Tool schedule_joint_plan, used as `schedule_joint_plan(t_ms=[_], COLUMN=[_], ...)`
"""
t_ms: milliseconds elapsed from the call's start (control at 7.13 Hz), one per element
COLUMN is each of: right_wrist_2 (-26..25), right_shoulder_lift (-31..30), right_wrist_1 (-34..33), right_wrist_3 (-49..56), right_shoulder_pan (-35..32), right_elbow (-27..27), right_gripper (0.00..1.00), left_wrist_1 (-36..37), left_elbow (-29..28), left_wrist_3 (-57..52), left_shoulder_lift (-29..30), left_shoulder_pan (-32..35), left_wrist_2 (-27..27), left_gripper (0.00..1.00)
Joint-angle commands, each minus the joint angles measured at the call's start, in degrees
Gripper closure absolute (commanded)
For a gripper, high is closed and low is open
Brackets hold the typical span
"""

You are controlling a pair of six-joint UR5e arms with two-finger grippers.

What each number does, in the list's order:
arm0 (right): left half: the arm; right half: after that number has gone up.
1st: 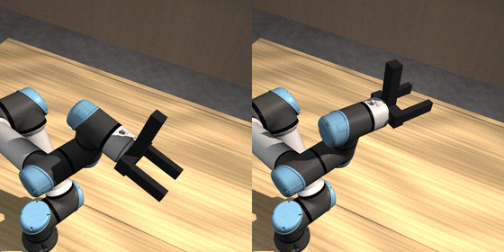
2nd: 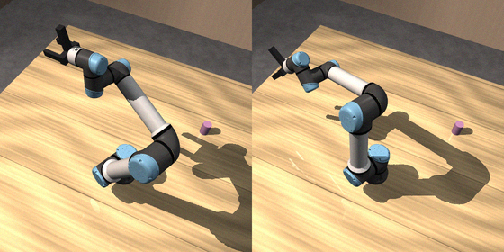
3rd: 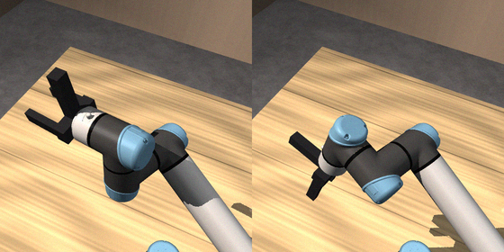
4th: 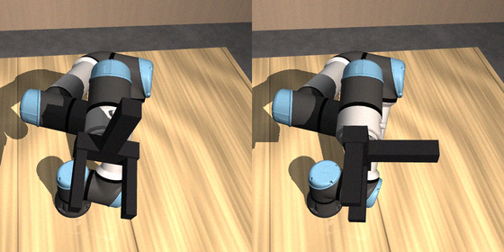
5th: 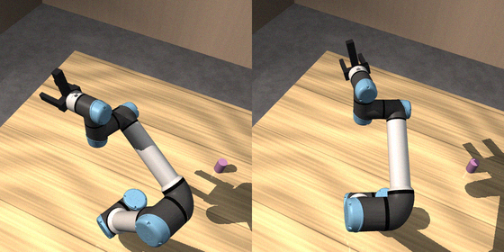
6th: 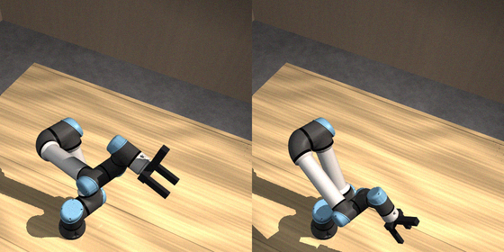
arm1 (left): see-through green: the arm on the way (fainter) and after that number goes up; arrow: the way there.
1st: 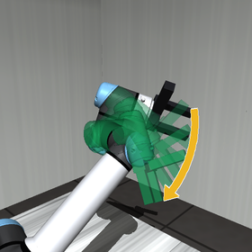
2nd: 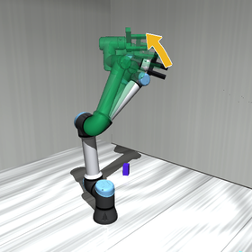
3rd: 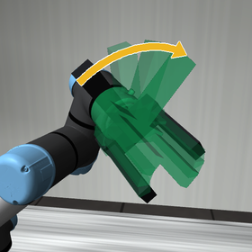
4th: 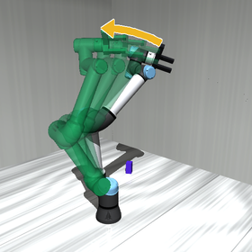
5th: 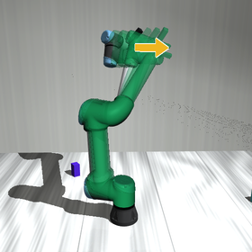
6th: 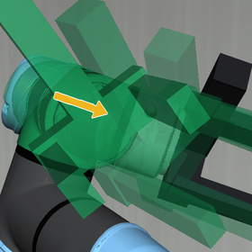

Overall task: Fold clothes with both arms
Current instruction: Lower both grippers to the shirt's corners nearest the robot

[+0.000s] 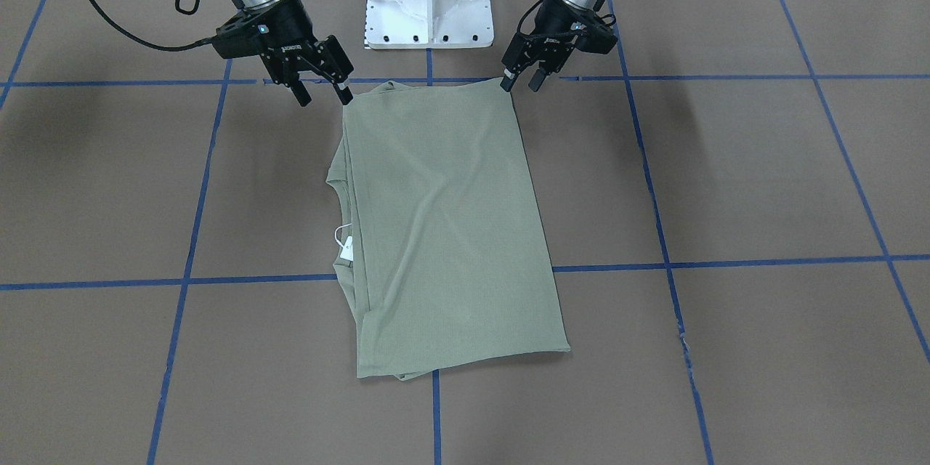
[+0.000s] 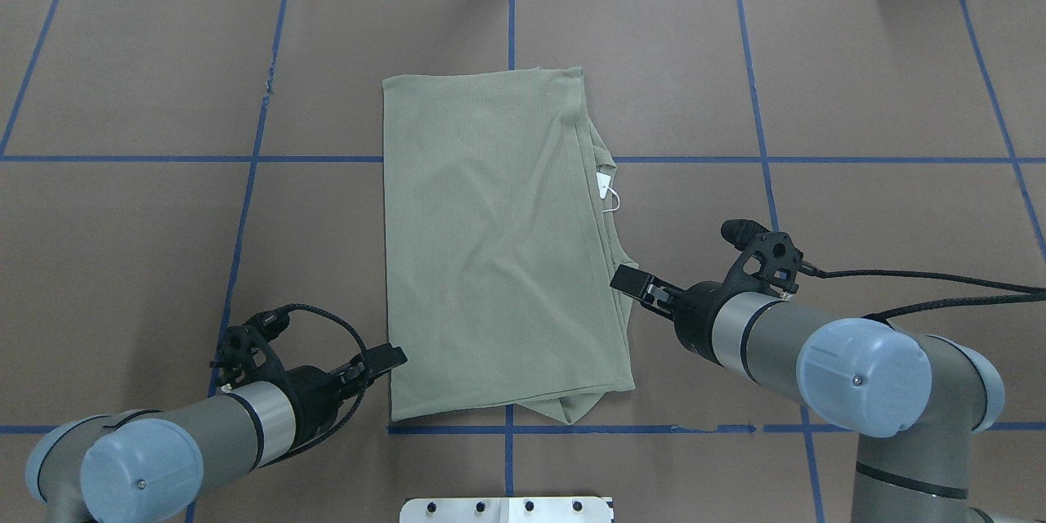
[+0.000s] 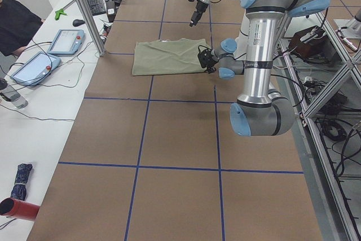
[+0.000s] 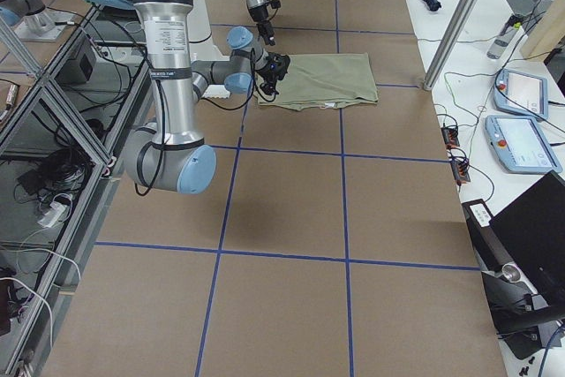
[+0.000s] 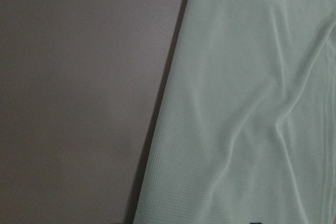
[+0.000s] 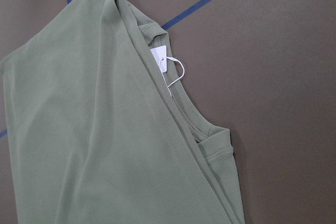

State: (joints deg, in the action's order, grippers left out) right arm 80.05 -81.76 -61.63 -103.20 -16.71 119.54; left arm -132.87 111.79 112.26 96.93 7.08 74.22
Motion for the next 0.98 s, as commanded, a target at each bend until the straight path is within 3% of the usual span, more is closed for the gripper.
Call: schedule_joint_plan(t_ms=[0,841], right_wrist_2=[-0.2,-0.7], right_shoulder_lift=[0.0,0.1], right_wrist_1=[0.0,0.0], right_wrist_3=[0.0,-0.1], right_shoulder_pan=[0.0,0.2], right_elbow=[-0.1,-0.2], right_gripper=[0.0,0.0], left_wrist_1=[0.0,-0.1], left_elbow=[-2.7,-4.7], left_wrist_3=[0.8,0.7], left_shoulder_lift=[2.2,4.1], left_shoulder_pan=[-1.4,-2.5], left_wrist_2=[-1.1,-2.0], left_gripper=[0.16,0.16])
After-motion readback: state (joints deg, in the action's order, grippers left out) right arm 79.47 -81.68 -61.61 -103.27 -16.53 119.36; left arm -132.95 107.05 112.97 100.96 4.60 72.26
